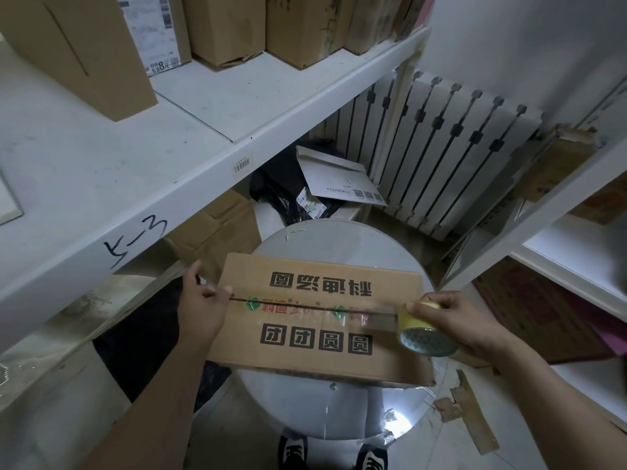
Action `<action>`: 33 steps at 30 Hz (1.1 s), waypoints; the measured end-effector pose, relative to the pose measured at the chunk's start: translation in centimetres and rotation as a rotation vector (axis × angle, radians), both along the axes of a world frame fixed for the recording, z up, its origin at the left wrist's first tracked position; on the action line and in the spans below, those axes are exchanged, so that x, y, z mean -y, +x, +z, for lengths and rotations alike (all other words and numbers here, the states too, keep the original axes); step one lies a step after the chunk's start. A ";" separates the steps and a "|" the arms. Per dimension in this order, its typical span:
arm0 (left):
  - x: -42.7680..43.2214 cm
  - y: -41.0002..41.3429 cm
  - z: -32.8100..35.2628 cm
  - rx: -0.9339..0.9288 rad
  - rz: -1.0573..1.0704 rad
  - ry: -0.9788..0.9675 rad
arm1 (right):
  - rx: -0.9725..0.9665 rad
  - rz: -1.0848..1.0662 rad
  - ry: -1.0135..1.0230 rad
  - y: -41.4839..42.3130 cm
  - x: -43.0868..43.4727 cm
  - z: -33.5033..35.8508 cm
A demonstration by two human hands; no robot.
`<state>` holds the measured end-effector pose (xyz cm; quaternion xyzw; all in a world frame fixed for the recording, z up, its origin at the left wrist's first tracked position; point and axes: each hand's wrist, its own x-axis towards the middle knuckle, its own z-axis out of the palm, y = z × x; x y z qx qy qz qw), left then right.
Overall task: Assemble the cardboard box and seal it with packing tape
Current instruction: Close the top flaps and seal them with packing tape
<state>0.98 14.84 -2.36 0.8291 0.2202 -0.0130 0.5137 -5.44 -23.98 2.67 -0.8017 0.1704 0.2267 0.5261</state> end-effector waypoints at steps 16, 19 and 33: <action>0.7 0.7 0.8 0.043 0.034 -0.022 | 0.098 0.155 -0.428 -0.9 1.3 0.6; 0.3 0.7 0.7 0.057 0.004 0.010 | 0.102 0.176 -0.464 -0.8 1.0 0.9; -0.5 1.1 0.0 0.111 -0.009 0.296 | 0.128 0.398 -0.762 0.9 -0.2 0.2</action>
